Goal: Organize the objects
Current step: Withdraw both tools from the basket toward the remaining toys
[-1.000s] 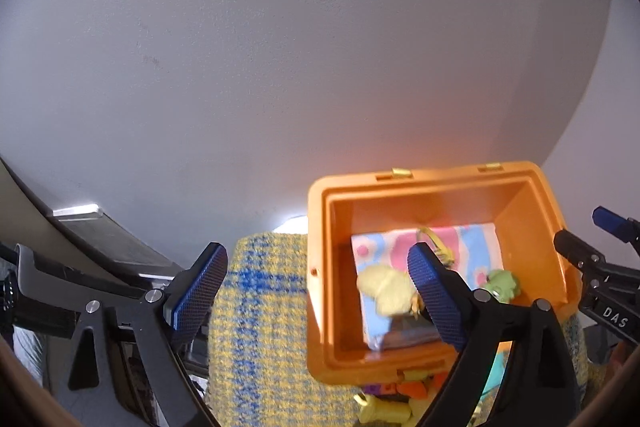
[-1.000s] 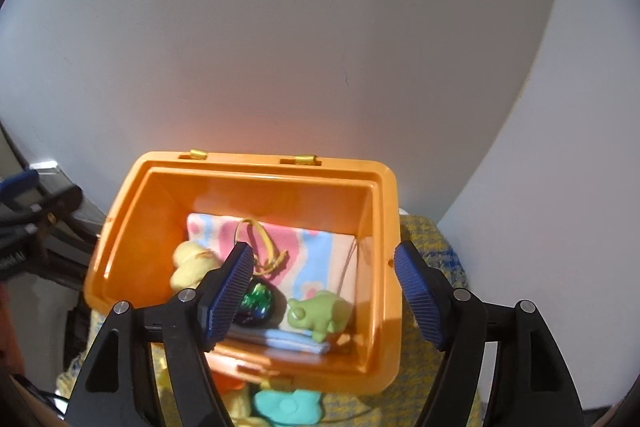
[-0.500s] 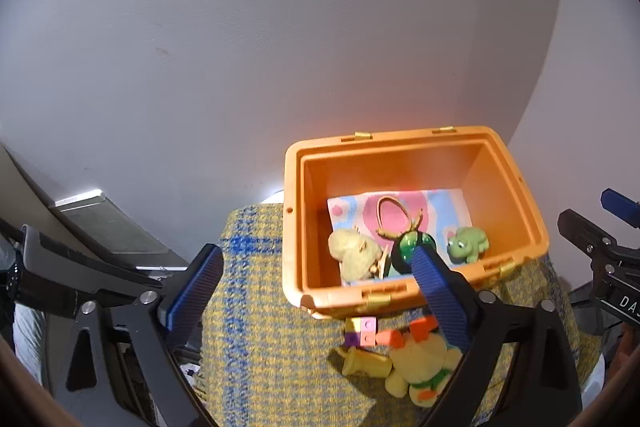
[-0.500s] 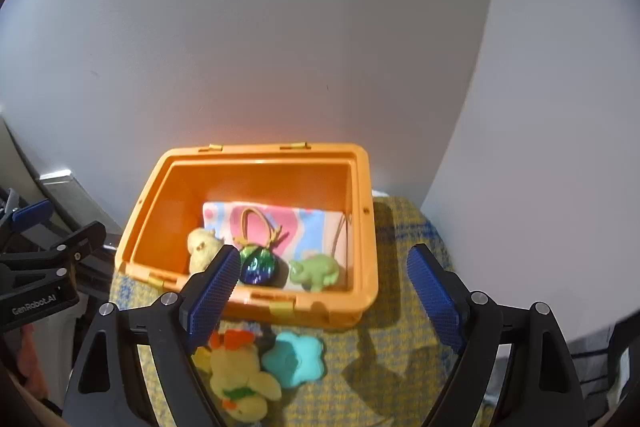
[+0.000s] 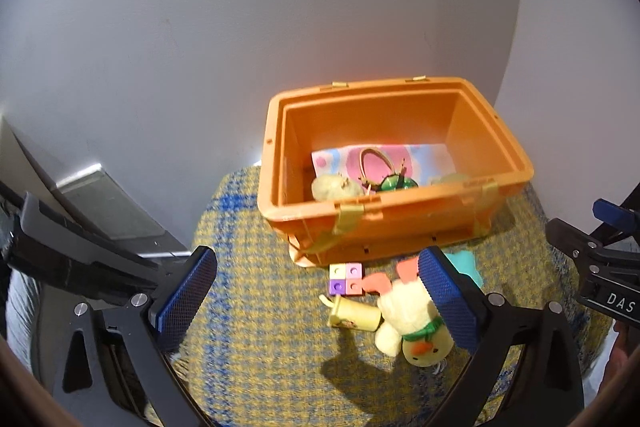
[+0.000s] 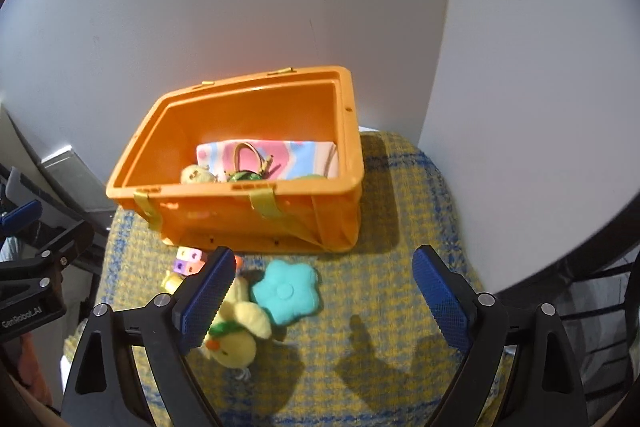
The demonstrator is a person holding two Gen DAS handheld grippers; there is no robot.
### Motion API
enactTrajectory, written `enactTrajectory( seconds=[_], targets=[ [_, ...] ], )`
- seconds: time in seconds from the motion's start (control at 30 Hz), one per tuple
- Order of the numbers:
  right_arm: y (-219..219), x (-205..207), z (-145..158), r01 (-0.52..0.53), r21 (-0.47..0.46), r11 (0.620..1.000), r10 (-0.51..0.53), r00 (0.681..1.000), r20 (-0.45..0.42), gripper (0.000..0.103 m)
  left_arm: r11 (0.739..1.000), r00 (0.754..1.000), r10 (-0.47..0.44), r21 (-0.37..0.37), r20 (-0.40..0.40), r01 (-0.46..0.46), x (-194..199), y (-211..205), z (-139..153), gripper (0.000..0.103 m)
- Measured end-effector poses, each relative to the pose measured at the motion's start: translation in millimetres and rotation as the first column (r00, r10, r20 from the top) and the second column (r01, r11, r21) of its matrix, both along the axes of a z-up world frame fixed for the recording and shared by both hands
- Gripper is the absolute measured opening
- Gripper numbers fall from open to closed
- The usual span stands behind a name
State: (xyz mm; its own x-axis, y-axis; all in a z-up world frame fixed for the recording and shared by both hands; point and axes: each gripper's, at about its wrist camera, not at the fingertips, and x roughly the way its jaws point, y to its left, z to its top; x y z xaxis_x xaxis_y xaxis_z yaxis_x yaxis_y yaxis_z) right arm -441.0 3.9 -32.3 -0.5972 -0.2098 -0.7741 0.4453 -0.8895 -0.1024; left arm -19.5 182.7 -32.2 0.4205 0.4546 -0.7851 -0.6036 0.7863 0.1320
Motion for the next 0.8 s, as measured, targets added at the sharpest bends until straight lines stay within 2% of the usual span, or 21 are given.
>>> enactTrajectory(
  seconds=[0.1, 0.23, 0.4, 0.8],
  targets=[
    [7, -1, -9, 0.004, -0.035, 0.999, -0.002, 0.999, 0.051, 0.090, 0.999, 1.000, 0.003, -0.036, -0.001, -0.003, -8, 1, -13, 0.103],
    [1, 0, -15, -0.001, -0.006, 1.000, 0.002, 0.999, 0.053, 0.090, 0.997, 1.000, 0.025, -0.078, -0.018, -0.026, -12, 11, -25, 0.103],
    [-7, 5, -22, -0.013, 0.015, 1.000, 0.012, 1.000, 0.024, 0.090, 1.000, 1.000, 0.011, 0.005, -0.012, -0.011, -17, 7, -24, 0.103],
    [15, 26, -70, -0.012, 0.012, 1.000, 0.011, 0.998, 0.064, 0.090, 0.998, 0.996, -0.047, -0.044, -0.074, 0.044, -33, -11, -82, 0.103]
  ],
)
